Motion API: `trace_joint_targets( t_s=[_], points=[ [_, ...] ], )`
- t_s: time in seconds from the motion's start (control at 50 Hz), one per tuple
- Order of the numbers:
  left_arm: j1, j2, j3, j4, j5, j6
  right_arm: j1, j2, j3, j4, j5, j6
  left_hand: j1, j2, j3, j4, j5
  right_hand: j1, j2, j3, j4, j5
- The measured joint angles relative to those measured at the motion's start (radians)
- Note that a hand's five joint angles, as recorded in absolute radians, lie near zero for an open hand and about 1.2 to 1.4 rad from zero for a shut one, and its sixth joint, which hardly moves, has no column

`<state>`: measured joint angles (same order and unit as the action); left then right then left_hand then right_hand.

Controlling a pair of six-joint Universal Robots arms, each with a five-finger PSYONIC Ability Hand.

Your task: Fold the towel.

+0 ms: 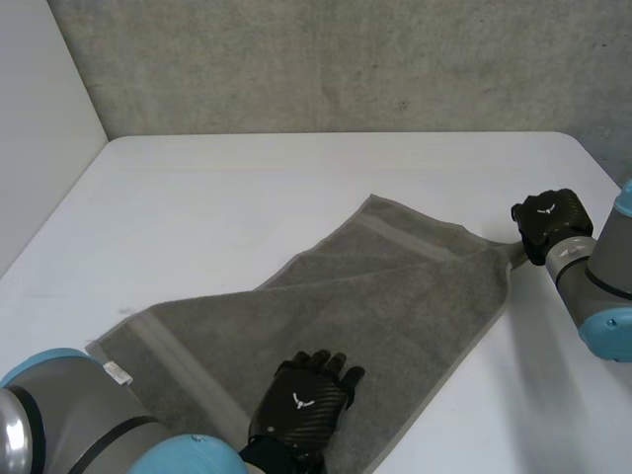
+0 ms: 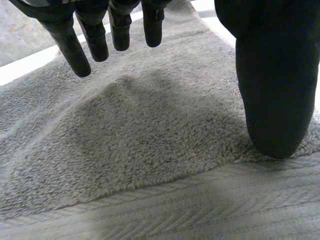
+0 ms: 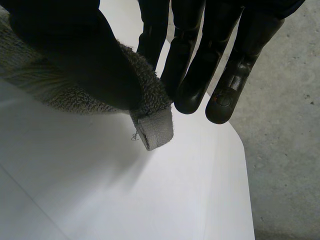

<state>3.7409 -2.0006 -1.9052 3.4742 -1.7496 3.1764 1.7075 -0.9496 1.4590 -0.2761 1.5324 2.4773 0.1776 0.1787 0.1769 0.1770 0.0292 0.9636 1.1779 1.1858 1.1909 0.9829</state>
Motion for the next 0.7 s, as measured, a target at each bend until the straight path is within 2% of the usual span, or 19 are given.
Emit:
trace_joint_targets(
  t_s=[0.28,0.48,0.7],
  points=[
    [-0.035,0.039,-0.005,-0.006,0.022,-0.058,0.002,0.001,0.002,0.0,0.0,0.0,0.0,0.003,0.004,0.002,0.0,0.0,0.0,0.0,0.0,0.0],
    [-0.04,-0.007,-0.004,0.0,0.094,-0.074,0.002,0.004,0.003,0.0,0.0,-0.008,0.0,0.005,0.007,0.006,0.0,0.0,0.0,0.0,0.0,0.0],
    [-0.038,-0.032,0.002,0.005,0.089,-0.064,0.006,0.006,0.006,0.0,0.0,-0.022,0.0,0.006,0.007,0.006,0.0,0.0,0.0,0.0,0.0,0.001]
  ],
)
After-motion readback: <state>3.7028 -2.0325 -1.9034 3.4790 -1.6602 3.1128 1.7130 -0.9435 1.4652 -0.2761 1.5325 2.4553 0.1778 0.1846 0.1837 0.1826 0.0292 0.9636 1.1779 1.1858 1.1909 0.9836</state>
